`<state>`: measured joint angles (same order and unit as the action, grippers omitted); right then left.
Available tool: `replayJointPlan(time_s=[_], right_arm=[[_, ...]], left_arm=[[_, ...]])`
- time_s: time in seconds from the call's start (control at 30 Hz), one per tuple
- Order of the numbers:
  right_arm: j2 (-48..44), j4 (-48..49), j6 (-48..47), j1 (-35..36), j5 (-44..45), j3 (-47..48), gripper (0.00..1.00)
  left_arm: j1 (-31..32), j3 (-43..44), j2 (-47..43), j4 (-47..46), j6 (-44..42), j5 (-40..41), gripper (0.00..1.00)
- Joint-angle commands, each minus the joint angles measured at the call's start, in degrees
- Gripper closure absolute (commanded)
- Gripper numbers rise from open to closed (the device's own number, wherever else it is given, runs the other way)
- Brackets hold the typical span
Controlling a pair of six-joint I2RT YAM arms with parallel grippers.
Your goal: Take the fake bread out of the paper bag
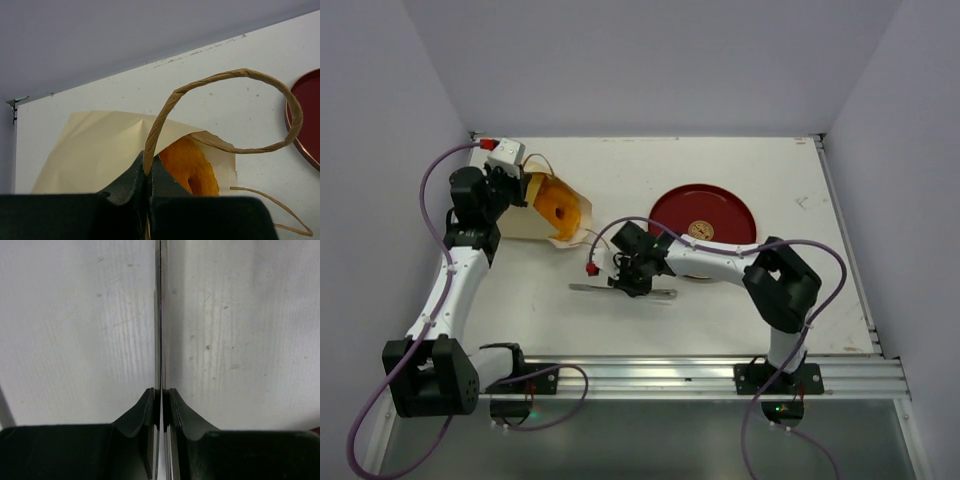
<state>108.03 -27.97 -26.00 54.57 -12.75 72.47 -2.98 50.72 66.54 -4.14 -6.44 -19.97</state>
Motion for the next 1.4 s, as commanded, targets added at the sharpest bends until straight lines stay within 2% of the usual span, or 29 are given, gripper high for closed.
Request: replayJointPlan(time_s=[0.0, 0.03, 0.27, 0.33, 0.43, 0.57, 0.63, 0.87, 1.13, 1.37], right_arm=[[-8.26, -6.03, -6.6, -0.95, -7.88, 0.22, 0.97], [-11.32, -8.57, -7.83, -1.04, -11.56, 0.39, 0.96], [-22.49, -14.57, -10.48, -5.24, -16.32, 0.04, 0.89], [-23.56, -17.1, -9.78, -7.53, -19.57, 1.01, 0.88], [-24.27, -18.96, -7.5, -11.75, -25.82, 2.59, 0.82], [-23.74, -18.44, -5.47, -11.85, -25.31, 4.17, 0.75], [-22.52, -16.96, -4.85, -11.85, -23.9, 5.13, 0.68], [-17.59, -14.84, -2.92, -12.03, -23.37, 8.92, 0.58], [-15.13, -14.75, -1.25, -12.55, -24.51, 12.0, 0.58], [-16.53, -12.3, -3.88, -12.82, -21.79, 10.86, 0.59]], left_arm=[[-0.36, 0.35, -2.65, -3.68, 0.81, -0.43, 1.0], [-0.36, 0.26, -2.82, -3.68, 0.72, -0.34, 1.0], [-0.36, -2.02, -4.23, -4.38, 0.72, -1.65, 1.0], [-0.36, -2.73, -5.28, -4.73, 0.72, -2.09, 1.0], [-0.36, -3.69, -6.33, -4.56, 1.07, -3.41, 1.0], [-0.36, -5.1, -7.39, -4.3, 1.95, -5.08, 1.0], [-0.36, -5.28, -7.83, -3.68, 2.04, -5.52, 1.0], [-0.36, -6.07, -9.41, -2.19, 2.22, -6.4, 1.0], [-0.36, -7.91, -10.73, -2.01, 3.01, -7.98, 1.0], [-0.36, -9.06, -11.61, -2.36, 4.06, -8.86, 1.0]])
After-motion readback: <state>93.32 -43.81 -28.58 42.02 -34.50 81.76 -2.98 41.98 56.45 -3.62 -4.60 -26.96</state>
